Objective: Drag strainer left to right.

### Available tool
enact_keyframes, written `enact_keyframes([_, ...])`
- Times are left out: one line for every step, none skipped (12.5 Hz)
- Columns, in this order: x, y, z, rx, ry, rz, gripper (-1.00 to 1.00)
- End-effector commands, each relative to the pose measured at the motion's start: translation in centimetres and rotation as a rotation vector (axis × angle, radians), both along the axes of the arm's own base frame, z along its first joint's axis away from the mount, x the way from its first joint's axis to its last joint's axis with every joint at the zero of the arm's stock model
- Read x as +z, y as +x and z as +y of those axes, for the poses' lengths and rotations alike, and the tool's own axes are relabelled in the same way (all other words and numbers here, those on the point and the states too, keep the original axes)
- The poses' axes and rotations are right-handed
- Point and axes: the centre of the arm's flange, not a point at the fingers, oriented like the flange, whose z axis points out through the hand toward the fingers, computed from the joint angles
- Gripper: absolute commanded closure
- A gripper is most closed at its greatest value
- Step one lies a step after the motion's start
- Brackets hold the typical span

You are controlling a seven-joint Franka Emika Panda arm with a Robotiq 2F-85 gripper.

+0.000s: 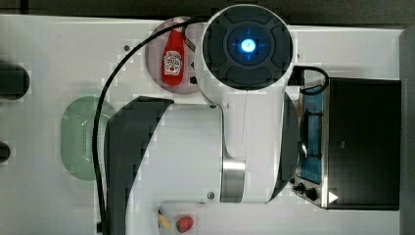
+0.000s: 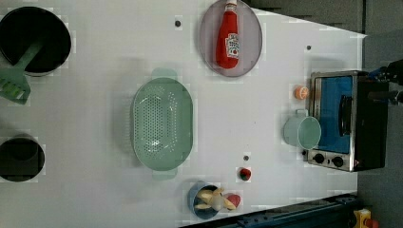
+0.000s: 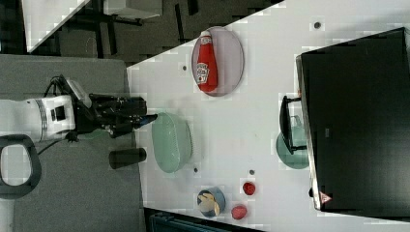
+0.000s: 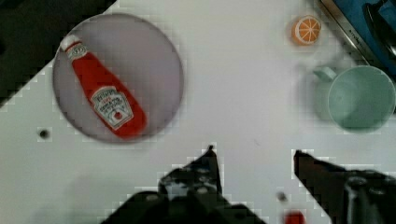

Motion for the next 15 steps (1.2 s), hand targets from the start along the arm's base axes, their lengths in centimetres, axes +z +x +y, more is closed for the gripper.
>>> enact_keyframes([8.4,-14.1,-2.3,-0.162,0.003,-0.021,-0.59])
enact_keyframes([8.4,-14.0,-2.4,-0.164,0.004,-0.022,-0.81])
enact_keyframes([8.4,-14.0,-2.3,-0.162,0.003,-0.021,-1.0])
enact_keyframes([8.3,-13.9,-1.8,-0.153,0.004,-0.02,-1.0])
enact_keyframes([7.9,-13.7,-0.6,-0.13,0.004,-0.013,-1.0])
enact_keyframes([7.2,-13.2,1.2,-0.104,0.004,-0.004,-1.0])
enact_keyframes([6.4,-12.5,3.5,-0.086,0.004,0.002,-1.0])
enact_keyframes([5.3,-11.8,6.1,-0.073,-0.002,0.005,-1.0])
enact_keyframes([4.0,-11.1,8.9,-0.081,-0.017,0.004,-1.0])
enact_keyframes([2.5,-10.5,11.7,-0.109,-0.032,0.004,-1.0])
enact_keyframes([0.7,-10.0,14.7,-0.157,-0.046,0.007,-1.0])
enact_keyframes([-1.2,-9.7,17.6,-0.217,-0.057,0.01,-1.0])
enact_keyframes([-3.4,-9.5,20.5,-0.275,-0.063,0.013,-1.0])
enact_keyframes([-5.9,-9.5,23.4,-0.327,-0.066,0.019,-1.0])
enact_keyframes([-8.4,-9.6,25.9,-0.38,-0.063,0.028,-1.0])
